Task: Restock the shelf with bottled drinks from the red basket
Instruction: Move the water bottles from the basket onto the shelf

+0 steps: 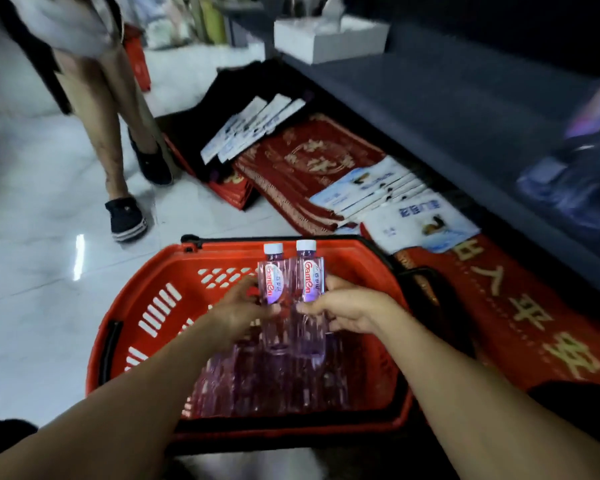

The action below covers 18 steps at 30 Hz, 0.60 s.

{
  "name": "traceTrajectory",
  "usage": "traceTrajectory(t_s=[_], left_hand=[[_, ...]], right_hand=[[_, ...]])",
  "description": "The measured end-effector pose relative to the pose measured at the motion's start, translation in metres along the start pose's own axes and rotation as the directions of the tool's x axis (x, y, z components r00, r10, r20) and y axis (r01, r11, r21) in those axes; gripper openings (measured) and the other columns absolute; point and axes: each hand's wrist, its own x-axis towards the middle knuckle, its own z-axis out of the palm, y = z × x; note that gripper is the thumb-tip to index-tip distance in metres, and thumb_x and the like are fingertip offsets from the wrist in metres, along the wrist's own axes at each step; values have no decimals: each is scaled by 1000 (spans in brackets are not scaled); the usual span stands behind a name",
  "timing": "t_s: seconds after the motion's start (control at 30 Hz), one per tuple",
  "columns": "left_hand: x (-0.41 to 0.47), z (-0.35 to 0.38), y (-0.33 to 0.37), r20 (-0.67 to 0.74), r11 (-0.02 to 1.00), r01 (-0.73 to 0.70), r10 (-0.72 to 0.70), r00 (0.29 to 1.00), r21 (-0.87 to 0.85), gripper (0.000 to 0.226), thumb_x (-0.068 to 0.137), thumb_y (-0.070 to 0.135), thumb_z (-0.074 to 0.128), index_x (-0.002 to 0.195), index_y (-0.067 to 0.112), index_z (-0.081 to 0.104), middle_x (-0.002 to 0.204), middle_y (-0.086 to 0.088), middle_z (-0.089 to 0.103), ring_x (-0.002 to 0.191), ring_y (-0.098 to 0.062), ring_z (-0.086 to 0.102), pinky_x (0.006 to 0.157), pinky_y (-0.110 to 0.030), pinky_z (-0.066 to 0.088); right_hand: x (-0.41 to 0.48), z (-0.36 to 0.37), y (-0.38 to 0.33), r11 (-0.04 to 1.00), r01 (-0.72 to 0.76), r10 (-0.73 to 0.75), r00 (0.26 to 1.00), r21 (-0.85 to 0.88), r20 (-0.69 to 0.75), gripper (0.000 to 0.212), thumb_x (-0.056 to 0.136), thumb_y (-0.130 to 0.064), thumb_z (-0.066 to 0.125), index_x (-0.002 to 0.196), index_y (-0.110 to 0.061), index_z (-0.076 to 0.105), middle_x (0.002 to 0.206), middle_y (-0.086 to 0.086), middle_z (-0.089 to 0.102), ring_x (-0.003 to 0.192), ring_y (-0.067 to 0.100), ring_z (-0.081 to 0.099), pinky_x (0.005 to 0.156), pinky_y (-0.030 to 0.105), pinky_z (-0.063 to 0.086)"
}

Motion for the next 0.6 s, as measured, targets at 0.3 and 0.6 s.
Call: traceTrajectory(t_s=[0.3,0.6], left_hand=[[-63,93,114,87,922,-383,387,918,-58,43,84,-10,65,115,12,46,90,-6,72,78,-19,65,61,-29,49],[-102,215,187,259,752,-659,643,721,-32,47,79,-16,67,114,7,45,101,-11,67,87,-19,64,81,-36,54]], right_hand=[[-154,-41,-45,886,417,-463,801,-200,-380,65,79,-6,75,127,-18,32,108,-9,66,110,13,63,102,37,49],[-257,-78,-14,759,582,-506,246,-292,-826,65,79,-10,76,134,-31,47,127,-4,50,112,5,57,101,25,46]])
